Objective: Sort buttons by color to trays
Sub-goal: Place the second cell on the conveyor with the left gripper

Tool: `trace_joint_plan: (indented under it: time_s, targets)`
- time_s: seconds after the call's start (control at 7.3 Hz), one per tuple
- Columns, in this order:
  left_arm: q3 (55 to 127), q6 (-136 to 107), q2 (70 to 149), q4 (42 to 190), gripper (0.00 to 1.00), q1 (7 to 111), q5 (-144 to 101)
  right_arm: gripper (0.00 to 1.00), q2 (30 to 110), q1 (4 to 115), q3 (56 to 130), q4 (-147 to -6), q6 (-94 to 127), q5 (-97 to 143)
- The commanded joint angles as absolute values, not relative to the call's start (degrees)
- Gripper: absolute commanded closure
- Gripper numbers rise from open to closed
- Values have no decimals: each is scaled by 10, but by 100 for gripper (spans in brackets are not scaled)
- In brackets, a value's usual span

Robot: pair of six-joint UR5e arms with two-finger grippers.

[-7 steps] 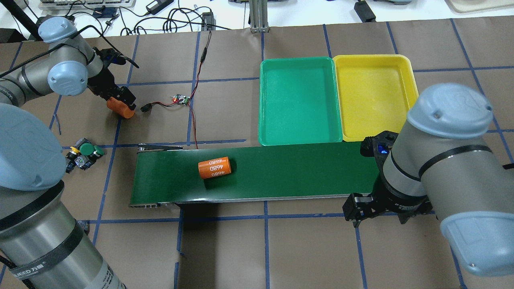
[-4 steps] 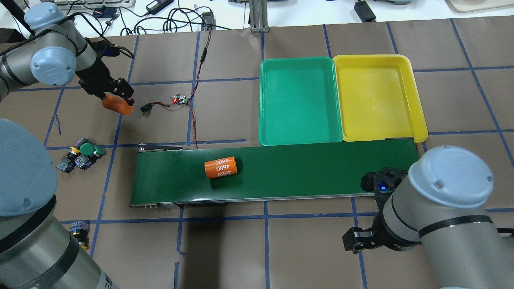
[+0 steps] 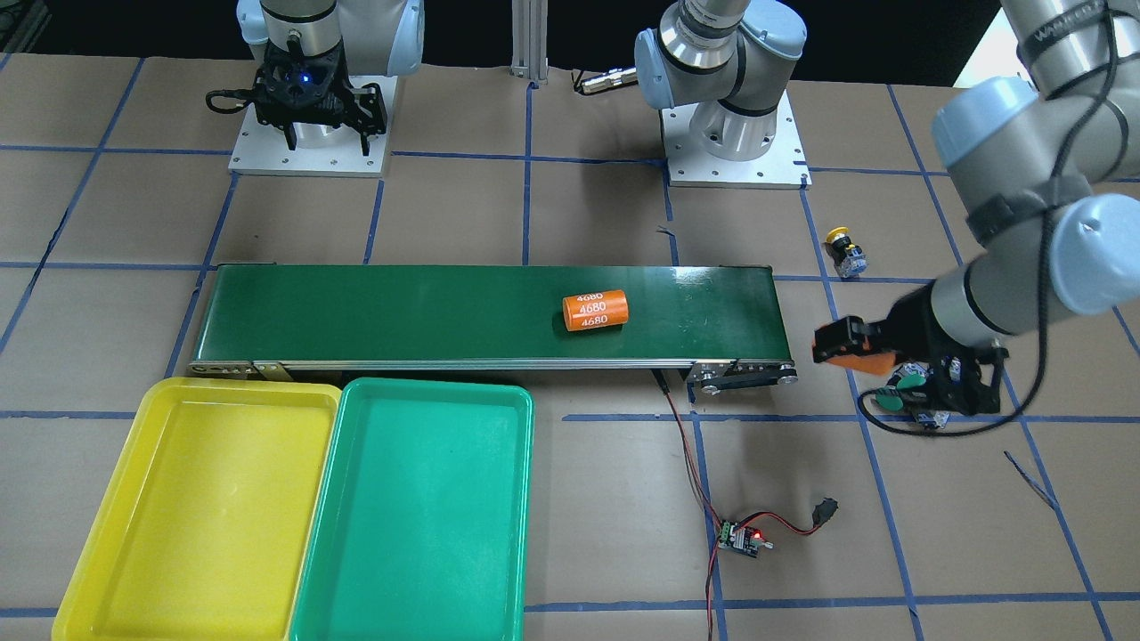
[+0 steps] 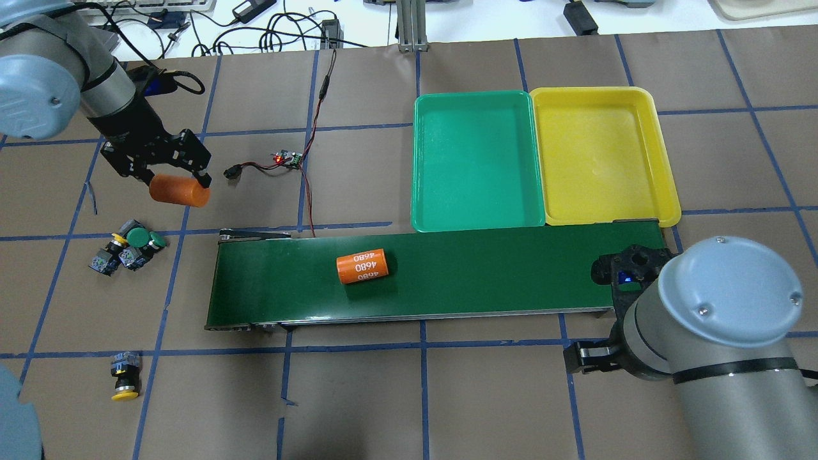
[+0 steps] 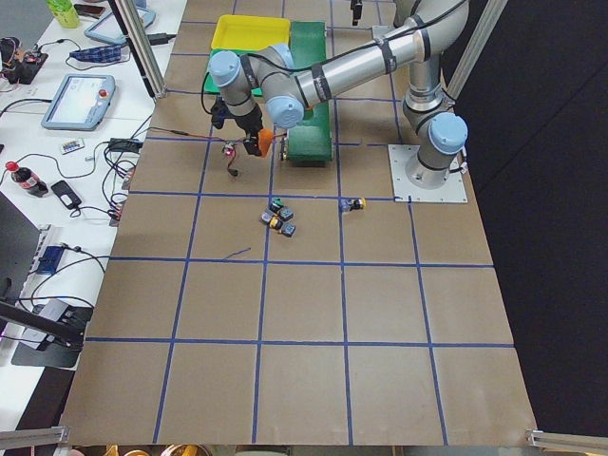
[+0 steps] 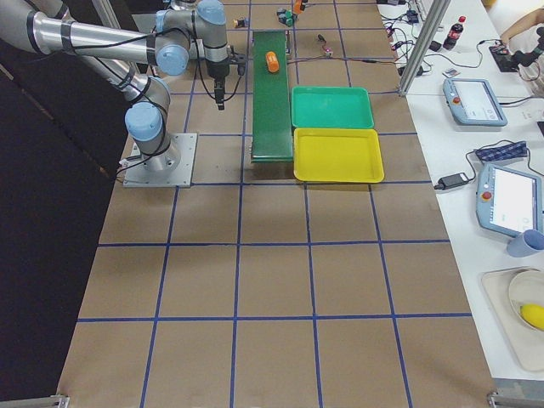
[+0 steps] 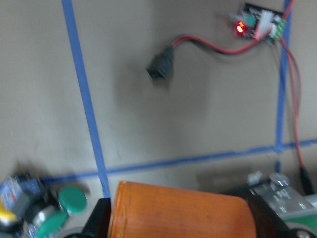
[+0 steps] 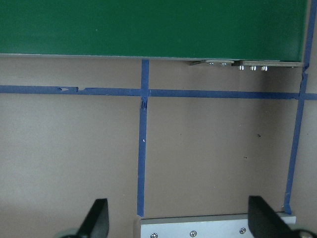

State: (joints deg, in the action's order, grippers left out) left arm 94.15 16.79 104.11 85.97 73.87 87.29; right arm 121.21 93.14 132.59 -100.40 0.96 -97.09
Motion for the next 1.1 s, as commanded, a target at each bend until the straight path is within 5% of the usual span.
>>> trace_joint_plan:
  time_s: [0.0,0.27,0.68,0.82,0.96]
  targets:
    - [1061,114,977,863,95,740,875,0,1205,932,1327,-1026,9,-981]
    - [1113,59,980,777,94,769,873,0,1204,933,1331,-1070,4,-972]
    - [1116,49,991,734,75,797,873,0,1183,933,1330,-1135,-72,-907]
    - [1116,44,993,733,58,797,871,0,1177,934,1331,-1156,-159,-904]
    - [1118,41,993,734,17,797,869,0,1173,934,1331,-1158,-276,-904]
